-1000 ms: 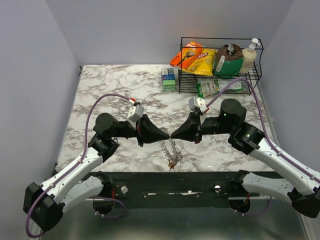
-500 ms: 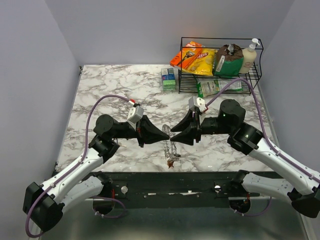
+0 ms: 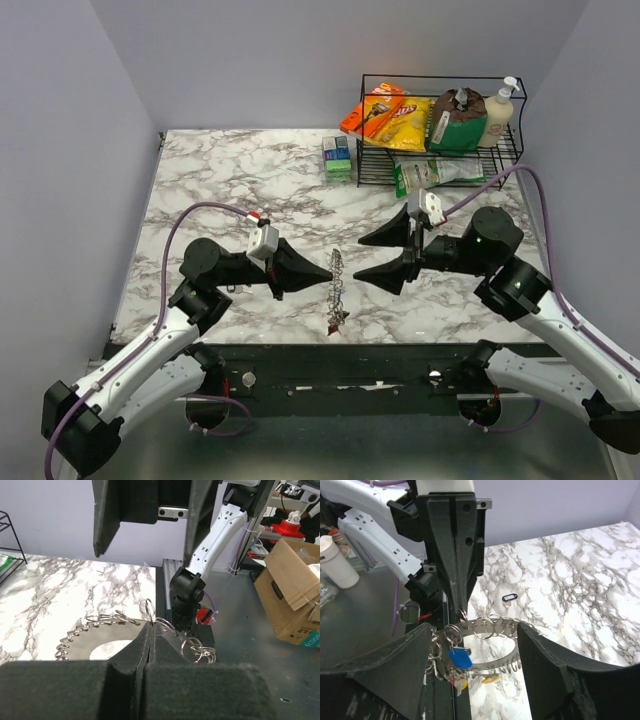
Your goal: Put the keys on the keyring
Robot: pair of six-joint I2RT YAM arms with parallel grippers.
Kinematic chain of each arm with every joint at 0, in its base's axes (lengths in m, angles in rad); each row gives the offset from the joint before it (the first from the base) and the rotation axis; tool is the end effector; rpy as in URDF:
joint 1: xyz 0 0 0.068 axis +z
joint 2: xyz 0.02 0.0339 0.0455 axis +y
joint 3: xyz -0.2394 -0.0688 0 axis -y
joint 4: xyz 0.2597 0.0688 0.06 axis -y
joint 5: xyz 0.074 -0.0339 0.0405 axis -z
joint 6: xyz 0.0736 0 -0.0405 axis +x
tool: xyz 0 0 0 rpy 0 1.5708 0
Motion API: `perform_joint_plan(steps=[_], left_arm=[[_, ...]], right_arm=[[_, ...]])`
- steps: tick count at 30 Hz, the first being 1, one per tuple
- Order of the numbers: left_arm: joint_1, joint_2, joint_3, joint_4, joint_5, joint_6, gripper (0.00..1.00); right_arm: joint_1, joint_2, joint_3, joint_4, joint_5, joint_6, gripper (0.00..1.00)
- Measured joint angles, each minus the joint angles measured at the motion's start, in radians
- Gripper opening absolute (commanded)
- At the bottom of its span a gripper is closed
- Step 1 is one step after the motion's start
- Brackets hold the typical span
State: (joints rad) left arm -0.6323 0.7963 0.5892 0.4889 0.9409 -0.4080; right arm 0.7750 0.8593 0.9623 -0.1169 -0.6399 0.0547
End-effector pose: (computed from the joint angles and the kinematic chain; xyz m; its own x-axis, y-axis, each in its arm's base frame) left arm 0.1518 -0.1850 0.3226 -0.1807 -0.1574 -0.9709 0.9833 -0.0501 -0.1749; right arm 0.1470 0.2055 0.3794 -0.0639 -0.0012 -0.9980 -0.9858 0.1556 0.0630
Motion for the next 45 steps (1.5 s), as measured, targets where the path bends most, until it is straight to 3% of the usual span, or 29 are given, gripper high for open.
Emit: perform_joint_plan(steps=[16,26,36,45], left_arm=[[0.0,-0.027,-0.008,-0.039,-0.006,0.065,0.0],[0.0,-0.022,0.003,-0.069,-0.006,0.071,0.0],[0.0,-0.016,0.017,-0.063,-0.006,0.07,0.0],[0.0,-0.01,0.024,-0.042,-0.006,0.067,0.0]], right_arm=[[-0.018,0.122,0.002,0.065,-0.214,0.048,0.57],[-0.018,0.181,0.003,0.08,-0.253,0.072,0.5],[-0.018,0.201,0.003,0.123,-0.273,0.095,0.01],[-0.018,0.203,-0.001,0.153,-0.282,0.113,0.03]])
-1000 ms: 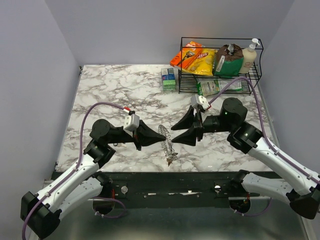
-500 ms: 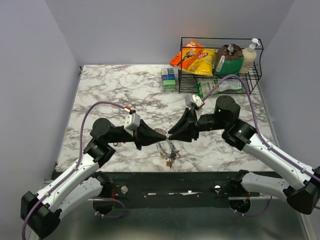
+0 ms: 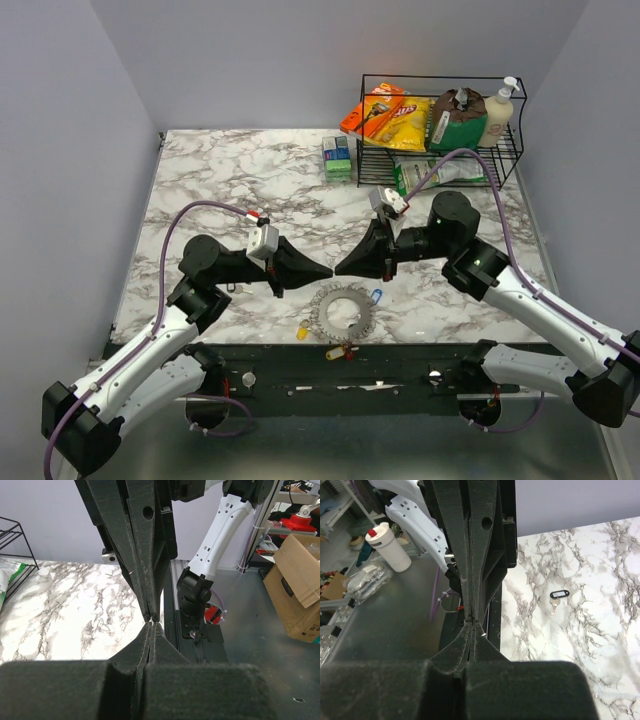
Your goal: Put the keys on the keyring
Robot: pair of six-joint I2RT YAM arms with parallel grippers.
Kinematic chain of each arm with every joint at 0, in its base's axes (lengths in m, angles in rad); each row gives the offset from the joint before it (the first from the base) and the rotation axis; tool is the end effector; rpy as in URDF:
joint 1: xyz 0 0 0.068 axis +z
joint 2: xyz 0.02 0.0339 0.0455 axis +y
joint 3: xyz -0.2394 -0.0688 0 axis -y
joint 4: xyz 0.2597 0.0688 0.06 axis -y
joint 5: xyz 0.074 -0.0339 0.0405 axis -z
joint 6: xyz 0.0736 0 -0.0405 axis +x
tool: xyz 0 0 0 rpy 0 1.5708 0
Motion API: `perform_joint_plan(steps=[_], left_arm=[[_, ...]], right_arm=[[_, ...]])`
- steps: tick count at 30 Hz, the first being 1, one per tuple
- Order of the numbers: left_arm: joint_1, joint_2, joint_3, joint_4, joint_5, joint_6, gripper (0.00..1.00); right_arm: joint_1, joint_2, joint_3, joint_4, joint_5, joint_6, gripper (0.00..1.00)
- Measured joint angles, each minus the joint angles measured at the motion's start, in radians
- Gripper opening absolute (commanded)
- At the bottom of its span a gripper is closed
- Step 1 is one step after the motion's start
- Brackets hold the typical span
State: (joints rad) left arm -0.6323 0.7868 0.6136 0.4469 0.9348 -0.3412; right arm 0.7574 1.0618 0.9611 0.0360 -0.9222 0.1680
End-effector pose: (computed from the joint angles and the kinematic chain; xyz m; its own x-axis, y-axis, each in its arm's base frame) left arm 0.1509 -0.1840 0.3292 -0.1211 -0.1577 -0.9800 0.9925 -0.0333 -0.1173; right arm 0.1675 0.2391 0.3485 -0.2123 -0.0618 -0.9752 -0.9710 -0.0985 0.2177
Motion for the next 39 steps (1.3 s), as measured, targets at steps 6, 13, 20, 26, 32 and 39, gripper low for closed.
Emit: perform_joint_plan(steps=[6,13,20,26,32,39], left_arm=[[0.0,0.0,0.0,-0.002,-0.004,0.0,0.0],[0.0,0.004,-0.029,-0.03,-0.09,0.001,0.18],[0.0,0.012,-0.121,-0.079,-0.286,-0.045,0.59],[0.0,-0.031,-0.321,-0.039,-0.439,-0.187,0.83],[0.0,-0.139,-0.393,-0.087,-0.562,-0.261,0.99],[0.0,-0.254,-0.391,-0.153,-0.684,-0.231,0.99]], right_arm=[[0.0,-0.004,-0.031,0.001,0.028,0.0,0.08],[0.0,-0.009,-0.099,0.009,0.095,0.009,0.18],[0.0,-0.066,-0.263,0.031,0.241,0.05,0.43],[0.0,-0.23,-0.49,0.077,0.441,0.14,0.64],[0.0,-0.301,-0.595,0.088,0.597,0.21,0.76],[0.0,-0.285,-0.592,0.081,0.688,0.216,0.82]])
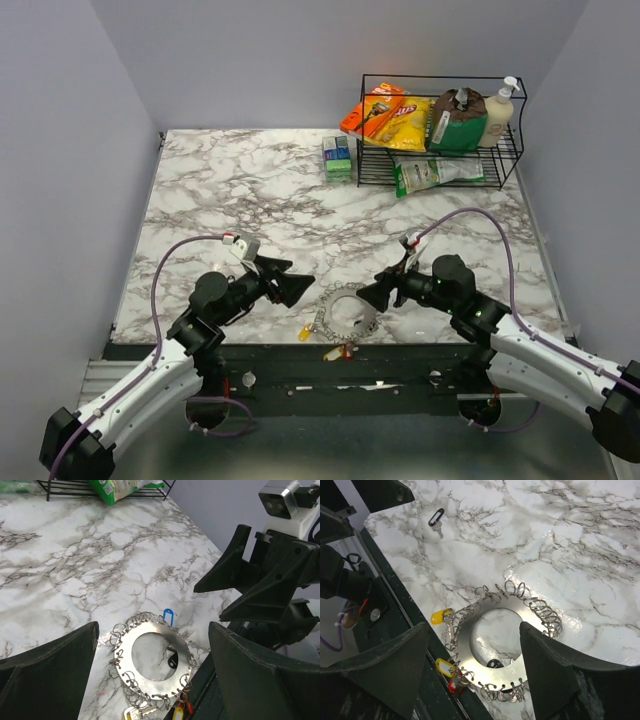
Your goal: Put the keys on the keyring
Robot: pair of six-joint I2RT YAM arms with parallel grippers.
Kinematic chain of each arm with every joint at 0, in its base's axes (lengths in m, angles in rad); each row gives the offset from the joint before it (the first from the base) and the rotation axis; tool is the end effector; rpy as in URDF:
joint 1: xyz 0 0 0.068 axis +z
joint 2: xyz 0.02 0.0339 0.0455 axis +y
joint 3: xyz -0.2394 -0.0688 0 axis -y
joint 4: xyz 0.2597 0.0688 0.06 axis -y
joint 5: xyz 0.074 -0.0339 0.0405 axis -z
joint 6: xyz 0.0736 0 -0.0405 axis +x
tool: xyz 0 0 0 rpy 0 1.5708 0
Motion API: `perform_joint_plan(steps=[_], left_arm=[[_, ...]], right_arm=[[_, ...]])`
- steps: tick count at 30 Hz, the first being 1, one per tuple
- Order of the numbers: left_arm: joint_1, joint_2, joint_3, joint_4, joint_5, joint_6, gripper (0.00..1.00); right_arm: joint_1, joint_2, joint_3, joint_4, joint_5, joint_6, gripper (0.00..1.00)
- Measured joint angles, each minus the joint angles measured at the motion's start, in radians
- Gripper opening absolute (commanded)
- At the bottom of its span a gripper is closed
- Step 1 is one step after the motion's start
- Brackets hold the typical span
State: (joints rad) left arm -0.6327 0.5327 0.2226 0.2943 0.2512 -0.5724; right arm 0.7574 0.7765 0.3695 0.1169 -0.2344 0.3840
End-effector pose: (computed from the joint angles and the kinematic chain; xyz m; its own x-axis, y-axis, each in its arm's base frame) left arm 0.1704 -0.1476 0.2107 -0.4295 -0.3356 -0.8384 0.6430 0.5381 -0.5449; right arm 0.1706 0.1848 0.1919 -0.5036 0.0253 -0.8635 -0.6917 0.5871 0.4206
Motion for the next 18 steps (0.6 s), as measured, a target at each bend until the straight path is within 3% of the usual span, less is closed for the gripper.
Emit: perform_joint_plan(steps=[6,11,18], left_arm=[[-0.003,0.038,-0.003,-0.019,-0.066,-0.001,0.99],[-0.002,0.155,-0.002,-0.007,-0.085,-0.02,0.99],[-0.002,0.31,0.166,-0.093,-0.069,0.019,0.99]], right_arm=[[0.0,0.05,0.006,-0.024,0.045,0.026,0.83],[0.0,0.098,0.025,-0.097,0.088,0.048,0.82],[0.0,0.052,0.039,-0.217,0.146,0.085,0.8]])
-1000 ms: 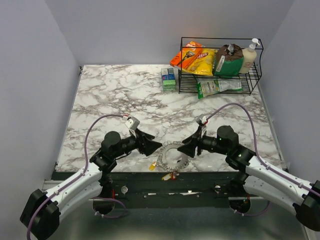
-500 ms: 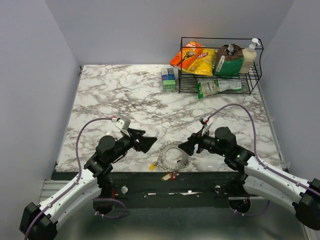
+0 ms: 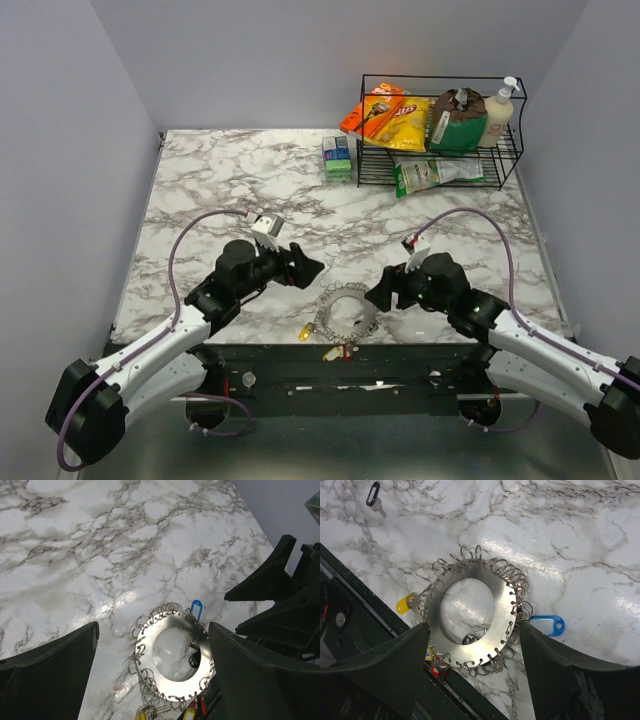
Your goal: Put the keys on the keyring
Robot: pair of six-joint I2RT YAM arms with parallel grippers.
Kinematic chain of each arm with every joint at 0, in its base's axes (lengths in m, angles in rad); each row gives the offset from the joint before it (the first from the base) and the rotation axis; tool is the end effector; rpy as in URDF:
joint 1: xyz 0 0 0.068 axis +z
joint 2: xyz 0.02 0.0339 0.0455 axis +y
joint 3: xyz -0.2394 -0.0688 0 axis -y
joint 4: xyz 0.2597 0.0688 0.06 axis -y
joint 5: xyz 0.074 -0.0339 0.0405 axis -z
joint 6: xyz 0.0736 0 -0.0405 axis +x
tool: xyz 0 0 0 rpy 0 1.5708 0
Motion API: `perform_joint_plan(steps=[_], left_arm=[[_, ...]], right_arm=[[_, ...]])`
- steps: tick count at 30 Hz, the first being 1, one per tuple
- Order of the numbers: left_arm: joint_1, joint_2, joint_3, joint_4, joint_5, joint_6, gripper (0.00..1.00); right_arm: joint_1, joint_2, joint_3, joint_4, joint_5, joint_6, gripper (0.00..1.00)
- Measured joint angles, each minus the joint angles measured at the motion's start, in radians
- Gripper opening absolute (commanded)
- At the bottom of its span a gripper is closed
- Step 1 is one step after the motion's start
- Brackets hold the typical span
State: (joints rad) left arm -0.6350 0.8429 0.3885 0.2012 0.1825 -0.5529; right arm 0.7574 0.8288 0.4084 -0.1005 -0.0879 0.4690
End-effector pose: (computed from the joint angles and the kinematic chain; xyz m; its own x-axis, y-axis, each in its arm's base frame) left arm 0.2031 -0.1662 0.1955 -0.5523 -0.2346 -0.8000 0.5109 0.6631 -0.5471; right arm 0.1755 0.1748 0.1654 -0.6569 -0.0015 -0.7540 -0.4964 0.7535 0.4310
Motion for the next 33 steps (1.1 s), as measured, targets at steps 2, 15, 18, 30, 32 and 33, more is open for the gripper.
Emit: perform_joint_plan(steps=[2,15,18,30,32,33], left_arm=[[0.0,0.04,0.059,-0.027,0.015,0.027,0.99],[0.0,0.307,0.16,-0.103,0.101,0.04,0.99],[0.0,0.348,0.203,-0.127,0.124,0.024,0.99],[0.0,0.465,0.338,-0.227,0.134,0.014,0.98],[0.0,0.473,0.338,-0.241,0.136,0.014,0.98],[0.0,0.477,0.338,-0.243,0.145,0.014,0.95]], right_arm=[[0.0,-0.024,0.0,-0.02,0.008,0.007,0.78],[-0.005,-0.041,0.027,-0.132,0.013,0.057,0.77],[-0.005,0.04,0.064,-0.141,0.004,0.053,0.77],[-0.07,0.354,0.312,-0.163,-0.069,-0.016,0.72],[-0.079,0.364,0.326,-0.185,-0.084,-0.024,0.7],[-0.08,0.363,0.328,-0.194,-0.089,-0.025,0.7]])
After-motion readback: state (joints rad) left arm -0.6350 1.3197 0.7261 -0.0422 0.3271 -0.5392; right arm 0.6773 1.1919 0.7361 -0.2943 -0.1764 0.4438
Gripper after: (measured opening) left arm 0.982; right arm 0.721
